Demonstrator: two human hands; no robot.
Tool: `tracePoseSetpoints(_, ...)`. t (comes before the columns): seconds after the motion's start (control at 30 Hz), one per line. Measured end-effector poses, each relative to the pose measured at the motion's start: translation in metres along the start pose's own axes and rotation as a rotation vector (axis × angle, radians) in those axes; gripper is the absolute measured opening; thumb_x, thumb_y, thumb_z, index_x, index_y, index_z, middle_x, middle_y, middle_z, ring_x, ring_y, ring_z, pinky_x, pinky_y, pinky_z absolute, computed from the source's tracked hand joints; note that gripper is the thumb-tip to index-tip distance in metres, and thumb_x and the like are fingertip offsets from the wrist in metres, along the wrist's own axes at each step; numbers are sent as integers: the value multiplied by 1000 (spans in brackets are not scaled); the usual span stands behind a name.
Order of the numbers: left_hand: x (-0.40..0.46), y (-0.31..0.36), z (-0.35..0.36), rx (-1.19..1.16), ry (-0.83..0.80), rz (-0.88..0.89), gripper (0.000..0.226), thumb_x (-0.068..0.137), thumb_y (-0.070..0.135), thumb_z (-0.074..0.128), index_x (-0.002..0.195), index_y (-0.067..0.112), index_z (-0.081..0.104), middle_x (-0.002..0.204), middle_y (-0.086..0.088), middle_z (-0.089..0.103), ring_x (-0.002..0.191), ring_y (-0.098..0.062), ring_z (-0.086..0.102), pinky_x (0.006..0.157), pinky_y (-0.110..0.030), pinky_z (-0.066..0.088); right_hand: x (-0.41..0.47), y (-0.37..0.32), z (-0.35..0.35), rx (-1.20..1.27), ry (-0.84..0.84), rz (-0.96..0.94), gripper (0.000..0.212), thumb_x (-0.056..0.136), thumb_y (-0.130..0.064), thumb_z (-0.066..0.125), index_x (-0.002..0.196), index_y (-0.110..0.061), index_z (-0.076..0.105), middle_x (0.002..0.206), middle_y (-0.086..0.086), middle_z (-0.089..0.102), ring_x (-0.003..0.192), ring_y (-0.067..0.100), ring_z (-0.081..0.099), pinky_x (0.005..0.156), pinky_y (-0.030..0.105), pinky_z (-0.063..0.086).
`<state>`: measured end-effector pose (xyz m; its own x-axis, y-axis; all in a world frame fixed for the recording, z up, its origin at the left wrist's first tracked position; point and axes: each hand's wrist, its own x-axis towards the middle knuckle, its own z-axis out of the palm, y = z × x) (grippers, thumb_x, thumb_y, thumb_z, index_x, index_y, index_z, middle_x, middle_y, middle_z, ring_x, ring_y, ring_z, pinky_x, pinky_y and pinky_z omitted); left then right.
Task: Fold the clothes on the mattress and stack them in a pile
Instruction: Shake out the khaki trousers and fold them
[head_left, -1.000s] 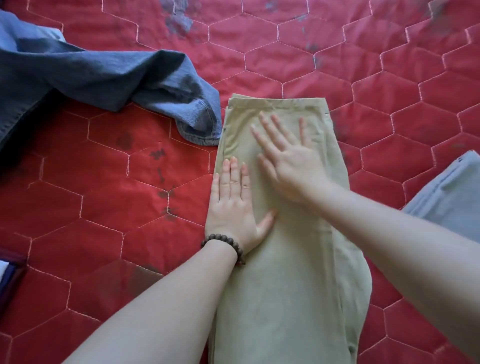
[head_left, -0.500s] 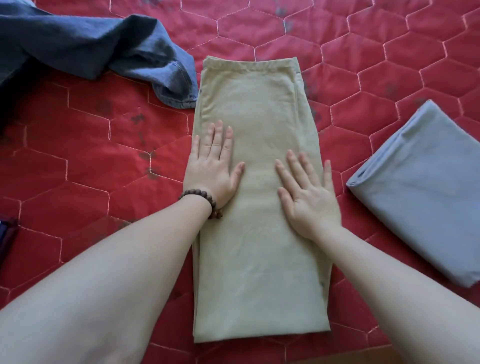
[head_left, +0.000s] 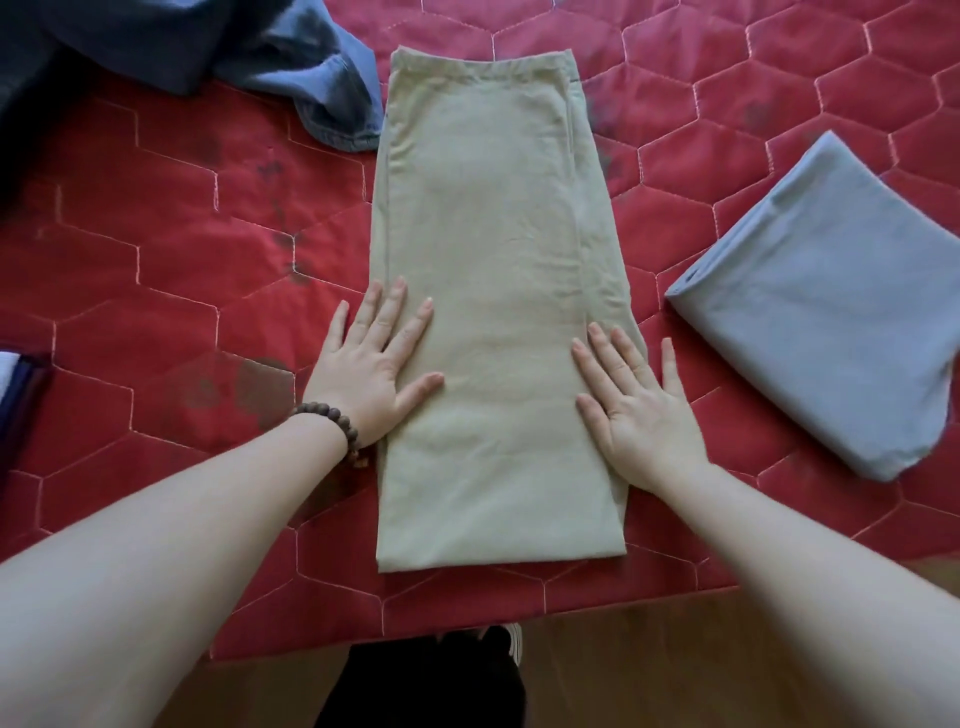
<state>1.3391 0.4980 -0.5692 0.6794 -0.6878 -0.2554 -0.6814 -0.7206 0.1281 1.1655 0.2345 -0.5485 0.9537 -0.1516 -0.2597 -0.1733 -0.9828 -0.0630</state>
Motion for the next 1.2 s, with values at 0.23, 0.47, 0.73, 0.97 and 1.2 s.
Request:
tracePoseSetpoints(0.23, -8, -29, -24, 105, 101, 216, 63, 89, -1, 24, 149, 17, 28, 155, -10, 31, 144, -33, 24, 116, -57, 14, 3, 64, -39, -163, 36, -274, 67, 86, -8, 33, 152, -14, 19, 157, 7, 22, 144, 28, 27, 117, 51, 19)
tracePoseSetpoints(0.47, 4, -31, -31, 146, 89, 561, 68, 79, -11, 30, 143, 9, 42, 147, -12, 41, 137, -34, 36, 111, -50, 31, 48, 44, -45, -297, -19, -626, 77, 81, 6, 44, 151, -22, 29, 157, 6, 24, 143, 27, 25, 115, 52, 22)
tracePoseSetpoints(0.73, 11, -29, -78, -562, -301, 200, 46, 94, -4, 48, 129, 22, 61, 137, 10, 51, 130, -7, 45, 108, -12, 28, 62, 34, -70, 607, -377, -289, 51, 85, 8, 54, 120, -27, 66, 130, -17, 59, 125, -6, 44, 108, 16, 29)
tracePoseSetpoints(0.97, 38, -32, -94, -1155, -560, -530, 26, 97, 12, 52, 117, -4, 58, 103, -18, 63, 71, -19, 60, 55, -23, 51, 93, 21, -63, 1402, -498, 644, 22, 88, -17, 66, 111, -16, 64, 112, 2, 71, 105, 21, 64, 97, 42, 48)
tracePoseSetpoints(1.2, 41, -48, -70, -1319, -424, -446, 18, 93, 31, 62, 101, 18, 71, 97, -3, 75, 87, -20, 72, 67, -30, 57, 88, 20, -63, 1350, -265, 630, 25, 86, -26, 69, 102, -6, 68, 94, 8, 75, 86, 23, 71, 75, 38, 55)
